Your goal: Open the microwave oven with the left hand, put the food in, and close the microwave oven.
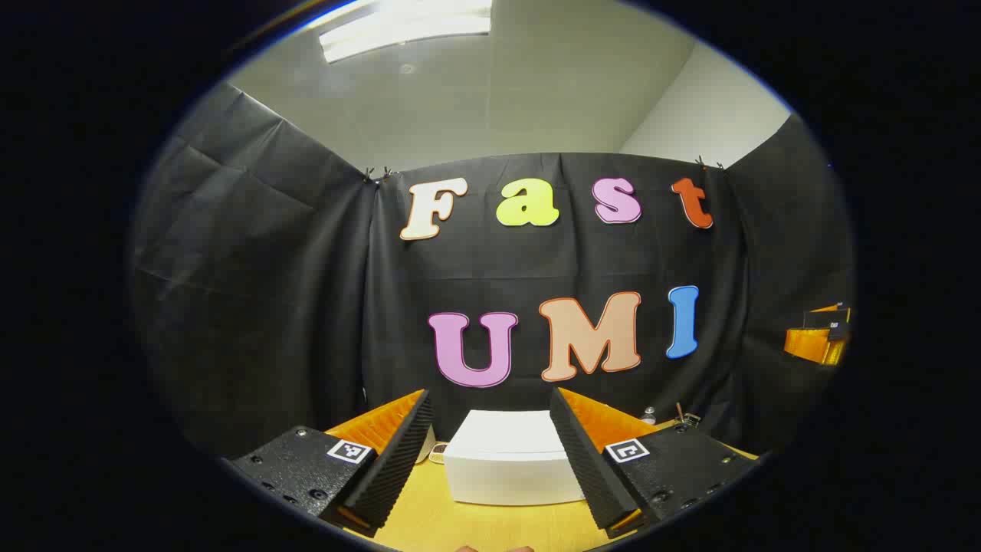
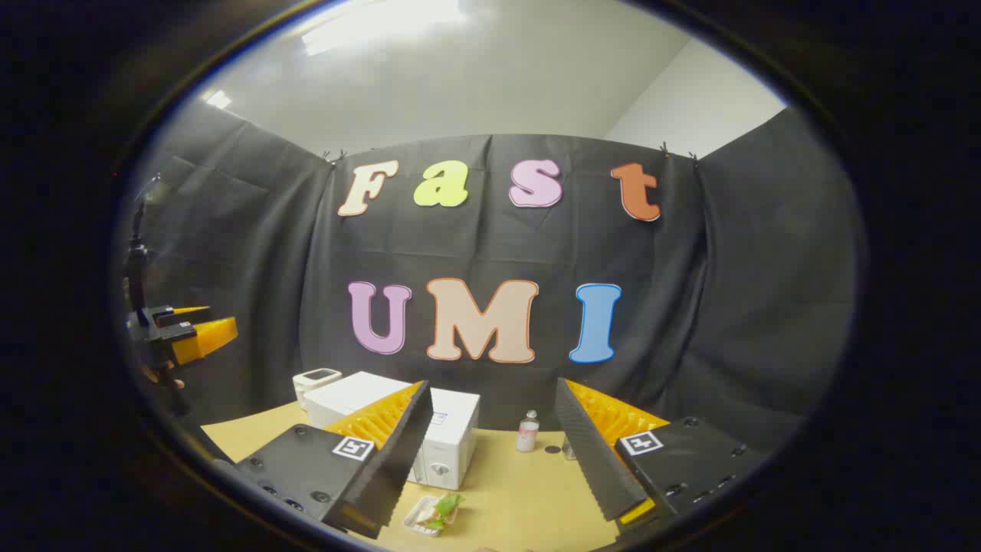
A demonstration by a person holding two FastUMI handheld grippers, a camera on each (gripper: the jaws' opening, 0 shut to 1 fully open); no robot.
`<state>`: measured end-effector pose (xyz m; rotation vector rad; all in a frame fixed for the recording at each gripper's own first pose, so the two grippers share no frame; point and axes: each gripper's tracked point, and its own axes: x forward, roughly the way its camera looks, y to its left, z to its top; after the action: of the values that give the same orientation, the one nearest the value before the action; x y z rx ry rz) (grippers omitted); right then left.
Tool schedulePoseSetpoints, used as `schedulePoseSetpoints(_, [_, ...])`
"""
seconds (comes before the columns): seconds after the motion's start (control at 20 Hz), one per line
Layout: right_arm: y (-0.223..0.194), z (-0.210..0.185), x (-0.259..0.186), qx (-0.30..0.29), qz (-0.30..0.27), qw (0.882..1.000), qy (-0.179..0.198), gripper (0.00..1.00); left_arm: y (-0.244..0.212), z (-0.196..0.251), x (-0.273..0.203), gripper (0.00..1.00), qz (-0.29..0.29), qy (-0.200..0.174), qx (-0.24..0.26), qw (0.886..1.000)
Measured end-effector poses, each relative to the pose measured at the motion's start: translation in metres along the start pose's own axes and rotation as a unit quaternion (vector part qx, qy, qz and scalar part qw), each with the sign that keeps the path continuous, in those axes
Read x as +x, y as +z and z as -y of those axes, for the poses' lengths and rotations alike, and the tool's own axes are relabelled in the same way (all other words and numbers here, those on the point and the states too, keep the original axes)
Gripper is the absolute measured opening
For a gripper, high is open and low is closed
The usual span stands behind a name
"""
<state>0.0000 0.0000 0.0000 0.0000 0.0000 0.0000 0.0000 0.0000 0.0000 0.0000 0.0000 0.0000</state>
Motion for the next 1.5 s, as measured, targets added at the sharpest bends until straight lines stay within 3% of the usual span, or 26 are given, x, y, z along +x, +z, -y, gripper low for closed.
schedulePoseSetpoints(0.55, [-0.004,0.002,-0.001,0.008,-0.001,1.0,0.003,0.93,-0.005,0.005,-0.001,0.92,-0.008,-0.017,-0.005,1.0])
schedulePoseSetpoints(0.85, [-0.009,0.003,0.002,0.011,-0.005,1.0,0.003,0.93,-0.015,0.007,0.001,0.95,-0.017,-0.022,-0.011,1.0])
schedulePoseSetpoints(1.2, [-0.018,0.009,0.005,0.02,-0.013,1.0,0.002,0.93,-0.051,0.03,0.0,0.96,-0.028,-0.074,-0.031,0.996])
schedulePoseSetpoints(1.25, [-0.018,0.01,0.005,0.021,-0.012,1.0,0.001,0.93,-0.058,0.03,-0.001,0.93,-0.027,-0.079,-0.032,0.996])
schedulePoseSetpoints(1.5, [-0.017,0.012,0.003,0.022,-0.009,1.0,-0.002,0.93,-0.088,0.035,-0.006,0.96,-0.024,-0.092,-0.034,0.995])
